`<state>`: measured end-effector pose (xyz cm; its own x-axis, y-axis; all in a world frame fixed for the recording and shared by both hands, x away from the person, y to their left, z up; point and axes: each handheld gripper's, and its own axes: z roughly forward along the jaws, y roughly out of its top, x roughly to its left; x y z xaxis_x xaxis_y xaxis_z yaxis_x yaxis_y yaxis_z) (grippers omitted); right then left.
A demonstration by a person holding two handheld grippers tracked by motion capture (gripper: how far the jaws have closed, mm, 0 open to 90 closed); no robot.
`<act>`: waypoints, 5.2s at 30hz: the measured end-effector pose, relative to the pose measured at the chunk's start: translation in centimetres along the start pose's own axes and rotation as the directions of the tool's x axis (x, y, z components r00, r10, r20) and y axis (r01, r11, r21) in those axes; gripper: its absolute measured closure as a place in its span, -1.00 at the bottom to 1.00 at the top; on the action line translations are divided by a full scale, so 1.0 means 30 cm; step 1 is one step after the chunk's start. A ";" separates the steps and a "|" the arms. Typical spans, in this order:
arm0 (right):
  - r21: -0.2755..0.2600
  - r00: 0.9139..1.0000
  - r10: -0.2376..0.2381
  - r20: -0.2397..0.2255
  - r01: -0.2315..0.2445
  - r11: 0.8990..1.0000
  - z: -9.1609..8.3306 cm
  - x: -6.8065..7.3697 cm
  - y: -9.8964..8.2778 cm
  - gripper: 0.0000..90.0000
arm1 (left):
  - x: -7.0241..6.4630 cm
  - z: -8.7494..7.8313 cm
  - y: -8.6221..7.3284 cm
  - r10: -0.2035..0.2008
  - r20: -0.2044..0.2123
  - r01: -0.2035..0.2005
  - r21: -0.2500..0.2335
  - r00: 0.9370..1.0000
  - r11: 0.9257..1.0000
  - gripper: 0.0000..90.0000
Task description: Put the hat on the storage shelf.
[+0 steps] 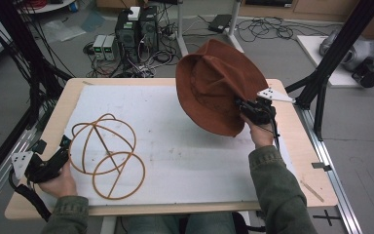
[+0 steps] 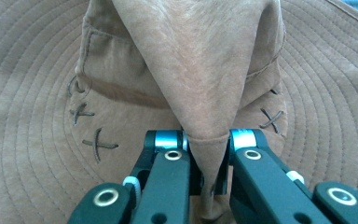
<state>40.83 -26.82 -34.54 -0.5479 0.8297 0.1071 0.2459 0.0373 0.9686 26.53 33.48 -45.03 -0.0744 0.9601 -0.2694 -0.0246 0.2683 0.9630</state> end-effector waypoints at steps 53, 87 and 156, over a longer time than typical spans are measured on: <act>-0.207 0.870 -0.089 -0.484 -0.016 0.978 -0.055 0.571 0.360 0.99 | -0.026 -0.005 0.007 0.068 0.000 -0.068 -0.019 0.998 0.998 -0.63; 0.130 0.784 -0.078 -0.616 0.199 0.971 0.066 0.921 0.362 0.98 | -0.053 -0.013 0.016 0.144 0.010 -0.143 -0.049 0.990 0.989 -0.63; 0.021 0.896 -0.062 -0.440 0.079 0.997 -0.091 0.638 0.224 -0.80 | -0.046 -0.016 0.015 0.132 -0.001 -0.131 -0.054 0.991 0.990 -0.63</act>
<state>29.82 -12.22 -25.38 -0.8576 0.4963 0.1348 0.2184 0.1141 0.9692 26.16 32.24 -44.22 -0.0780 0.9870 -0.1404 -0.0684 0.1352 0.9885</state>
